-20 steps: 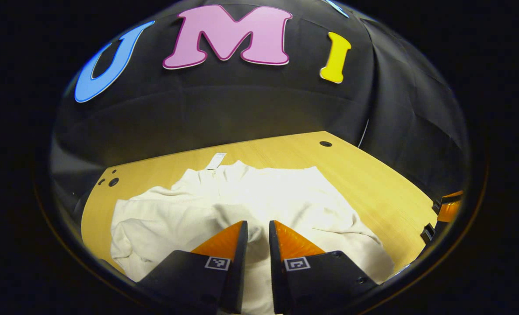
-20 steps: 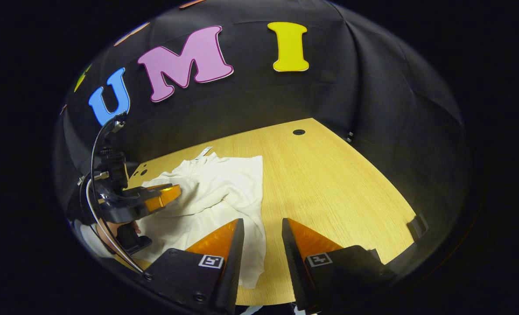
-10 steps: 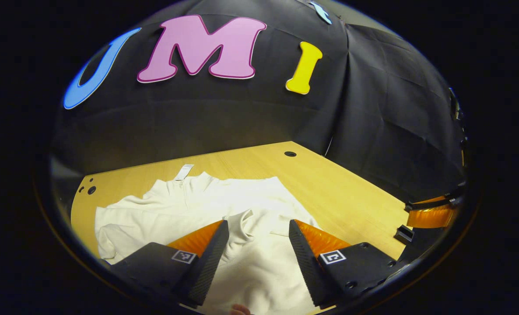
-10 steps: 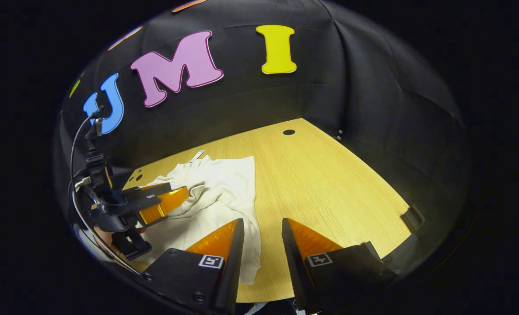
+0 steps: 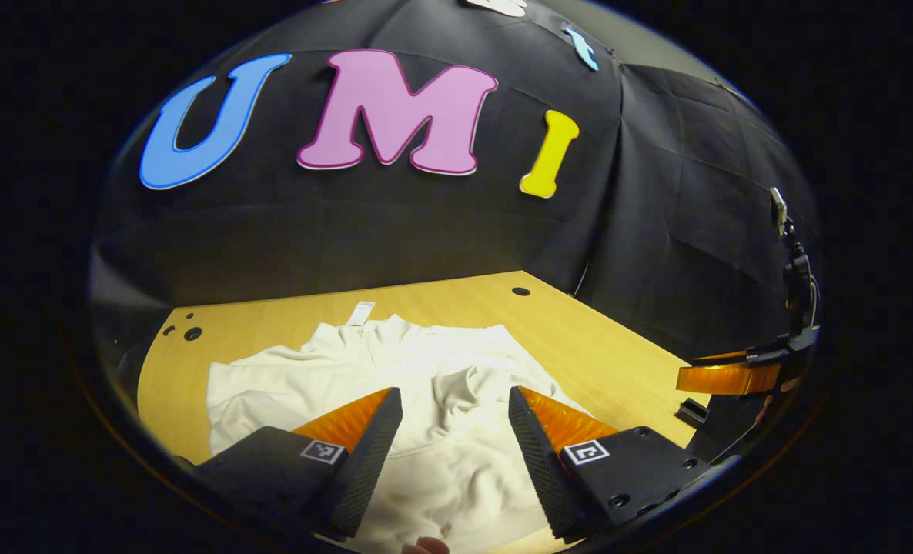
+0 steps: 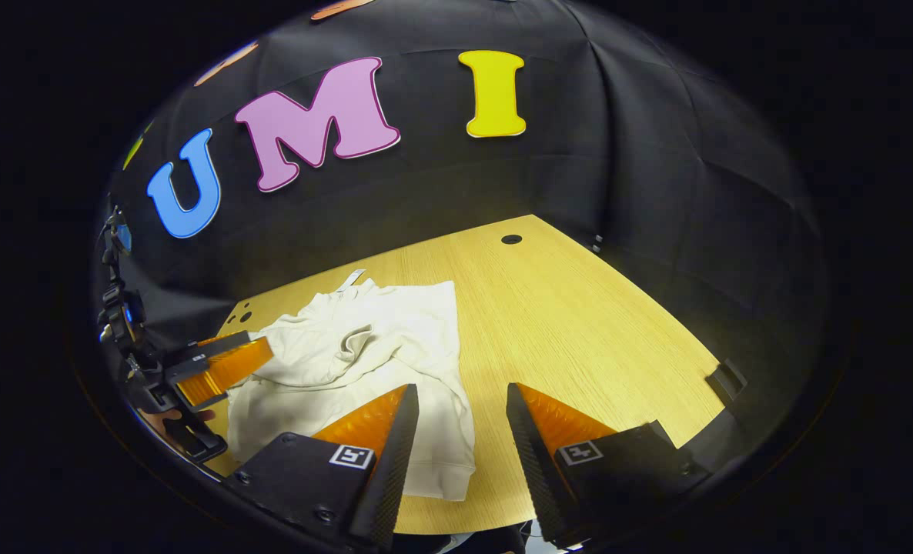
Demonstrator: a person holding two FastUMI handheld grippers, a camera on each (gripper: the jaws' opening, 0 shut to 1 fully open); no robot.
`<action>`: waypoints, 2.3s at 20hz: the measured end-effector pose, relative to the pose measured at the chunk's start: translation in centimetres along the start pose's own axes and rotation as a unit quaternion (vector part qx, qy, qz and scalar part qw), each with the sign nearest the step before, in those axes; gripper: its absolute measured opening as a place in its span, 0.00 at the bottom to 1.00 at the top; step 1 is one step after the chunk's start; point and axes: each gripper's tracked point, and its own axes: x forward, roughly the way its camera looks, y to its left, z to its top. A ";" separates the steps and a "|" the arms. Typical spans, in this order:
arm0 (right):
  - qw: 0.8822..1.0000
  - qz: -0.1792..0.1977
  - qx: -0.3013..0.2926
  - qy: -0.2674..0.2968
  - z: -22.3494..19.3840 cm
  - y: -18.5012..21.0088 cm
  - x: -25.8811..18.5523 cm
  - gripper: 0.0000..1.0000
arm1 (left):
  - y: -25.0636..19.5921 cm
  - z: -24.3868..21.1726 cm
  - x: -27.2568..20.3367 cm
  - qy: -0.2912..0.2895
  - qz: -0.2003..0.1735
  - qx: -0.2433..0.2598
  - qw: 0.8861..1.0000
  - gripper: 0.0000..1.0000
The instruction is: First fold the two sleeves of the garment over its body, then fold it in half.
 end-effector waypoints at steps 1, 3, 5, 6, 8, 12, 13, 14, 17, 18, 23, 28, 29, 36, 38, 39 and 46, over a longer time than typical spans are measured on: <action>1.000 0.001 -0.002 0.001 -0.1 0.3 0.0 0.73 | 0.9 0.0 -0.8 -0.002 0.007 -0.006 1.000 0.88; 1.000 0.002 -0.012 0.002 -0.3 0.9 -0.1 0.79 | 2.9 -0.1 -2.5 -0.007 0.021 -0.016 1.000 0.88; 1.000 0.001 -0.025 -0.002 -0.2 1.3 -0.1 0.83 | 5.1 -0.5 -4.2 -0.010 0.040 -0.024 0.999 0.90; 1.000 0.003 -0.030 -0.001 -0.3 1.6 -0.1 0.83 | 6.2 -0.9 -5.0 -0.010 0.051 -0.028 0.998 0.91; 0.999 0.005 -0.038 0.003 -1.0 1.9 0.1 0.91 | 8.5 -2.0 -6.8 -0.004 0.076 -0.036 0.996 0.91; 0.999 0.010 -0.039 0.023 -3.3 2.0 0.6 0.94 | 11.7 -4.9 -9.9 0.019 0.114 -0.038 0.993 0.91; 0.999 0.009 -0.040 0.032 -4.1 1.8 0.8 0.94 | 12.3 -5.8 -10.5 0.028 0.121 -0.041 0.991 0.92; 0.998 0.006 -0.043 0.041 -4.8 1.6 1.1 0.94 | 12.6 -6.9 -10.9 0.037 0.127 -0.045 0.990 0.91; 0.997 0.007 -0.043 0.071 -7.2 1.3 1.6 0.95 | 13.5 -10.0 -12.0 0.065 0.144 -0.057 0.986 0.92; 0.996 0.007 -0.043 0.080 -7.9 1.3 1.7 0.96 | 13.6 -11.0 -12.5 0.075 0.149 -0.058 0.984 0.92; 0.992 0.012 -0.044 0.121 -11.8 1.1 1.9 0.96 | 13.4 -15.7 -13.9 0.122 0.151 -0.062 0.979 0.92; 0.988 0.008 -0.040 0.148 -14.1 0.9 2.2 0.97 | 14.2 -19.1 -15.0 0.161 0.166 -0.094 0.968 0.92; 0.987 0.006 -0.042 0.153 -14.4 0.7 2.4 0.97 | 14.0 -19.8 -15.0 0.168 0.160 -0.099 0.968 0.92; 0.982 0.003 -0.053 0.181 -16.1 0.9 4.1 0.98 | 15.7 -23.7 -14.4 0.227 0.198 -0.087 0.950 0.92; 0.981 0.003 -0.070 0.179 -15.9 1.1 4.7 0.98 | 15.7 -23.4 -14.0 0.224 0.196 -0.084 0.951 0.93; 0.980 0.004 -0.076 0.182 -16.1 1.3 4.7 0.97 | 15.5 -23.5 -14.0 0.227 0.192 -0.081 0.951 0.92; 0.978 0.045 -0.112 0.169 -16.3 4.1 5.7 0.71 | 13.4 -23.3 -12.3 0.233 0.136 -0.047 0.962 0.58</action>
